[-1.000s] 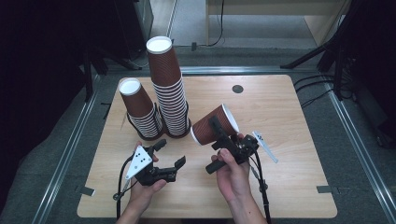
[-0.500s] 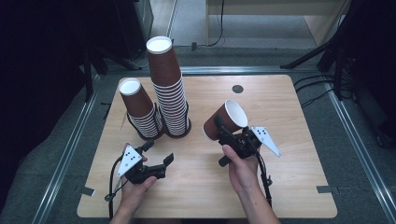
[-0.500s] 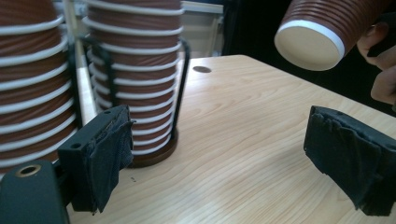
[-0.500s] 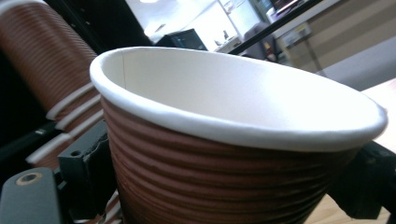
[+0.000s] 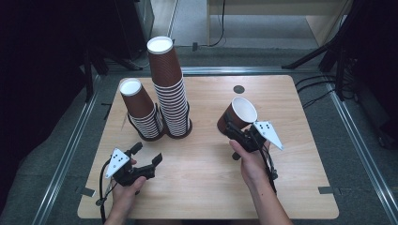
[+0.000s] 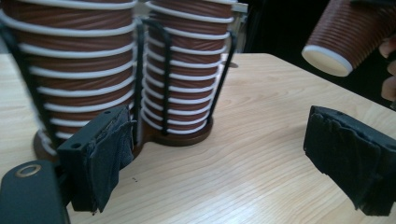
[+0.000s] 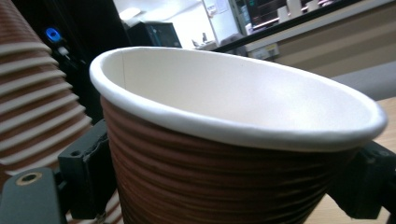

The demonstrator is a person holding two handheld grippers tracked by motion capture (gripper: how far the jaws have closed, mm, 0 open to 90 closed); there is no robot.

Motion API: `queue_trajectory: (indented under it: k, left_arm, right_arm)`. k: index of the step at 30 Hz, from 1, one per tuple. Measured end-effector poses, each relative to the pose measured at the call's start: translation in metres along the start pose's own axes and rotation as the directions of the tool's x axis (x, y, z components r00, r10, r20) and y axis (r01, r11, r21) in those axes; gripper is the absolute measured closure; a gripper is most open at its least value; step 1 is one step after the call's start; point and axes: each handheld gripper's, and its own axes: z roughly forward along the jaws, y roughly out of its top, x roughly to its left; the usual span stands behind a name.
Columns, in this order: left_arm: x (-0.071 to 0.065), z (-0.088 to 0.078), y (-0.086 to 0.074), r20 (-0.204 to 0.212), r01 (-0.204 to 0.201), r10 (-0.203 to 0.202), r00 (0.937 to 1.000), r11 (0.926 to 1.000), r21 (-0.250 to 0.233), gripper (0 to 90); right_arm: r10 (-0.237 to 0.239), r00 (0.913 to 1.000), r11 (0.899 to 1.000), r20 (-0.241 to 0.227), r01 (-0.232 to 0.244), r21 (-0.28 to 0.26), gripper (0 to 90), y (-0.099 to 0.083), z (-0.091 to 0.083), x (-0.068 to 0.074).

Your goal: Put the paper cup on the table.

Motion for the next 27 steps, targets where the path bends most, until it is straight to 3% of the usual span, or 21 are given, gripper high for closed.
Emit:
queue_trajectory:
  k: [2, 4, 8, 13, 22, 27]
  left_arm:
    - [0.002, -0.001, 0.0, -0.006, 0.0, 0.0, 1.0, 1.0, 0.001, 8.5]
    - [0.006, -0.002, -0.001, -0.017, 0.006, -0.006, 0.9998, 1.0, 0.004, 8.5]
    - [0.012, -0.001, -0.004, -0.04, 0.009, -0.008, 0.9992, 0.9999, 0.013, 8.5]
    - [0.019, 0.0, -0.008, -0.06, 0.02, -0.018, 0.998, 0.9994, 0.029, 8.5]
    - [0.028, -0.003, -0.012, -0.096, 0.02, -0.016, 0.9953, 0.9988, 0.045, 8.5]
    - [0.038, -0.007, -0.015, -0.128, 0.029, -0.022, 0.9915, 0.9981, 0.054, 8.5]
  right_arm:
    - [-0.009, 0.9999, 1.0, 0.003, 0.009, 0.002, 10.9, 0.0, 0.001, -0.002]
    - [-0.059, 0.9976, 0.998, 0.036, 0.058, 0.016, 10.9, -0.003, 0.003, -0.009]
    - [-0.085, 0.9944, 0.996, 0.062, 0.084, 0.027, 10.9, -0.004, 0.005, -0.017]
    - [-0.161, 0.9806, 0.986, 0.113, 0.155, 0.058, 10.9, -0.009, 0.009, -0.033]
    - [-0.185, 0.9708, 0.981, 0.152, 0.174, 0.085, 10.9, -0.011, 0.014, -0.049]
    - [-0.203, 0.9607, 0.977, 0.189, 0.185, 0.11, 10.9, -0.014, 0.02, -0.061]
